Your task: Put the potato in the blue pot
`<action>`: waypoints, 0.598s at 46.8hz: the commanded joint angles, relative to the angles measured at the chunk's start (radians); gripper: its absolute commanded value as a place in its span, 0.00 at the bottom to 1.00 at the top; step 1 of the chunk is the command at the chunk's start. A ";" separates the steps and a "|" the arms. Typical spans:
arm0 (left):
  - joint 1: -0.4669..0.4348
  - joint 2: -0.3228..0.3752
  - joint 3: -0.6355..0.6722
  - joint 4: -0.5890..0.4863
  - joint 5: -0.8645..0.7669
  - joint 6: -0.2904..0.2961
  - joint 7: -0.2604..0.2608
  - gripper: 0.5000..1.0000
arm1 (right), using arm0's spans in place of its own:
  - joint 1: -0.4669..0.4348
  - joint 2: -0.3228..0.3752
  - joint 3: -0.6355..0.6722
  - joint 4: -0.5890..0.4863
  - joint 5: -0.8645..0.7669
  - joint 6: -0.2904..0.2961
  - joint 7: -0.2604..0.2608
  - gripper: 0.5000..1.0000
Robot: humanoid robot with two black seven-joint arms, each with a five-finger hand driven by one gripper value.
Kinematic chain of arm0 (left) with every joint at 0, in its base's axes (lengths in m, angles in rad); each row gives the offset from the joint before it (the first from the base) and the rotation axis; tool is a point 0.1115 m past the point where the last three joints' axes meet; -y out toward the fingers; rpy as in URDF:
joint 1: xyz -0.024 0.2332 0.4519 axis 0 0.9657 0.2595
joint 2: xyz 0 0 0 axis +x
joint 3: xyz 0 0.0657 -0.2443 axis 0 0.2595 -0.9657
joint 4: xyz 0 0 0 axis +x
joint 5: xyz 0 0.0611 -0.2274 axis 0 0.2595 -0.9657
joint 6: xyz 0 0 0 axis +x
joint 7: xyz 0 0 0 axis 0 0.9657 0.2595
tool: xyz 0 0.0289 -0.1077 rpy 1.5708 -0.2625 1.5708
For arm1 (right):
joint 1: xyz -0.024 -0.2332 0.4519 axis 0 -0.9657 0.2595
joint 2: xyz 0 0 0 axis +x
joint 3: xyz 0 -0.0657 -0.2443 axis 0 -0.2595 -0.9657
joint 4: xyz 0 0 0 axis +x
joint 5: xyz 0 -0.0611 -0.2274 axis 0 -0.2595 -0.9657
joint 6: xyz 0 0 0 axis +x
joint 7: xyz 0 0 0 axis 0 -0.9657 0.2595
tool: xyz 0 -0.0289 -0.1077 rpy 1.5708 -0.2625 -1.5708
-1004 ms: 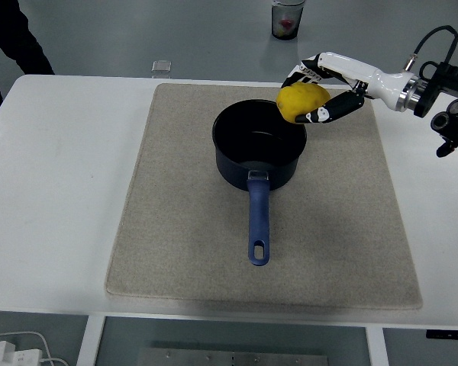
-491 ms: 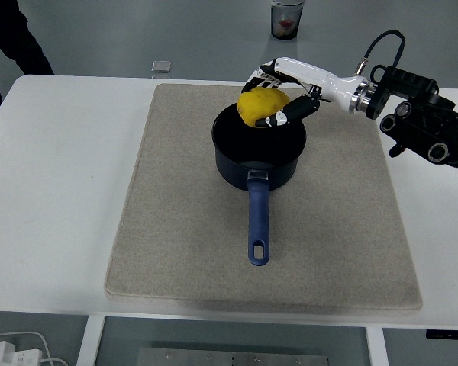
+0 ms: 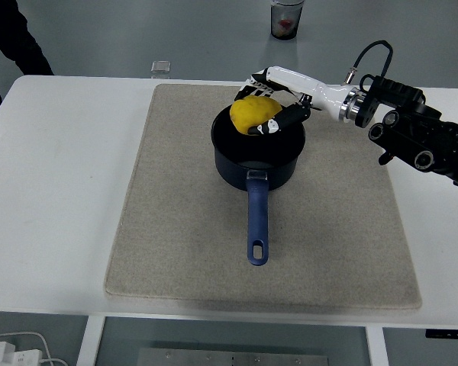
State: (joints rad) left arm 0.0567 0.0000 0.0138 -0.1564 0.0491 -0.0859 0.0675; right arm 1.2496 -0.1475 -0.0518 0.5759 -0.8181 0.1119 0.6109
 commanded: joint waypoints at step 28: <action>0.000 0.000 0.000 0.000 0.000 0.000 0.000 0.99 | -0.027 0.048 0.010 -0.037 0.097 0.011 0.000 0.82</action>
State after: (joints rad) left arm 0.0568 0.0000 0.0138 -0.1563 0.0490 -0.0859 0.0675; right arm 1.2226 -0.0998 -0.0403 0.5382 -0.7499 0.1164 0.6109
